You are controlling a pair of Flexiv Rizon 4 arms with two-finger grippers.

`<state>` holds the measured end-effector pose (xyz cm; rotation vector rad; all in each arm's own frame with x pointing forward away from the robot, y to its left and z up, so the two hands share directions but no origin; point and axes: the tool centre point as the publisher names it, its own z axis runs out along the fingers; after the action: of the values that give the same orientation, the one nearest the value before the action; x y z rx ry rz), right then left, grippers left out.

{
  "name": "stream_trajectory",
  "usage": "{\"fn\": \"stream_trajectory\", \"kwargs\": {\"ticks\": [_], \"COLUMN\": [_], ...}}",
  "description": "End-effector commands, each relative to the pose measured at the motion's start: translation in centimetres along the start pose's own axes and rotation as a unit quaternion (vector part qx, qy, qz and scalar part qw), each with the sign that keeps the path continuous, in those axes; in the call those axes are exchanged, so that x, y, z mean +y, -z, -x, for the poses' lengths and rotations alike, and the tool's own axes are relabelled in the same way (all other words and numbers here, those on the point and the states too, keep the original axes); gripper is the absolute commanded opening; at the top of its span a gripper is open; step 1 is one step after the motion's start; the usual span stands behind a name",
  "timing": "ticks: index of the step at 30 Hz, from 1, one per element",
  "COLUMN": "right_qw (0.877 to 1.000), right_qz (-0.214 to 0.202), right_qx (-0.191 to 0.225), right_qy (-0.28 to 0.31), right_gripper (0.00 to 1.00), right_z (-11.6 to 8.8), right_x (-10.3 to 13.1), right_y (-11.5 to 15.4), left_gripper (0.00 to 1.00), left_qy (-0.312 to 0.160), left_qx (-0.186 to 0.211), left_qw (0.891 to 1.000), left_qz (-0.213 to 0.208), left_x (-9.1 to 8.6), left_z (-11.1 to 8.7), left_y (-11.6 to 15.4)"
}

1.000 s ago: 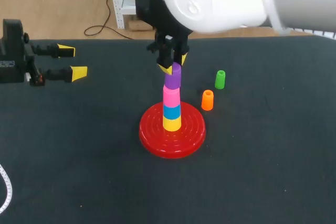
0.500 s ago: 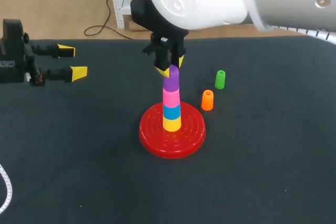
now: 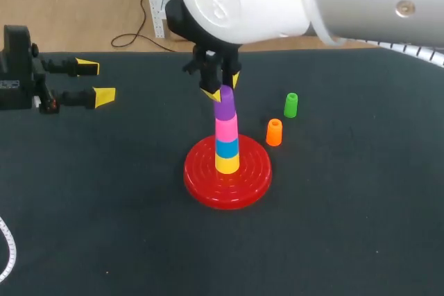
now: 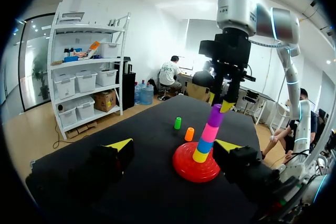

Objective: Pick up and stack the cylinders on the red base in this order: pink,purple,orange,green

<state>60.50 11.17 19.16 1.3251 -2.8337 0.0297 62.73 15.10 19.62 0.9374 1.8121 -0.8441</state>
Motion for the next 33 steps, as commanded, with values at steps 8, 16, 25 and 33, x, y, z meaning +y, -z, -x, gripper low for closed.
{"fn": "stream_trajectory", "kwargs": {"ticks": [8,16,25,33], "right_qw": [1.0,1.0,1.0,1.0], "right_qz": [-0.001,0.001,-0.004,-0.013], "right_qx": [0.002,0.013,0.028,0.007], "right_qy": [-0.004,-0.009,-0.004,-0.008], "right_gripper": [0.0,0.0,0.0,1.0], "right_z": [-0.3,-0.5,-0.4,-0.5], "right_x": [-0.2,-0.3,-0.1,-0.5], "right_y": [-0.3,-1.2,-2.3,0.1], "left_gripper": [1.0,1.0,1.0,1.0], "left_qy": [-0.002,-0.002,-0.002,-0.002], "left_qx": [-0.004,-0.004,-0.004,-0.004], "left_qw": [1.0,1.0,1.0,1.0], "left_qz": [0.001,0.001,0.001,0.001], "left_x": [0.0,0.0,0.0,0.0], "left_z": [-0.2,-0.2,-0.2,-0.2], "left_y": [-0.1,-0.1,-0.1,-0.1]}}
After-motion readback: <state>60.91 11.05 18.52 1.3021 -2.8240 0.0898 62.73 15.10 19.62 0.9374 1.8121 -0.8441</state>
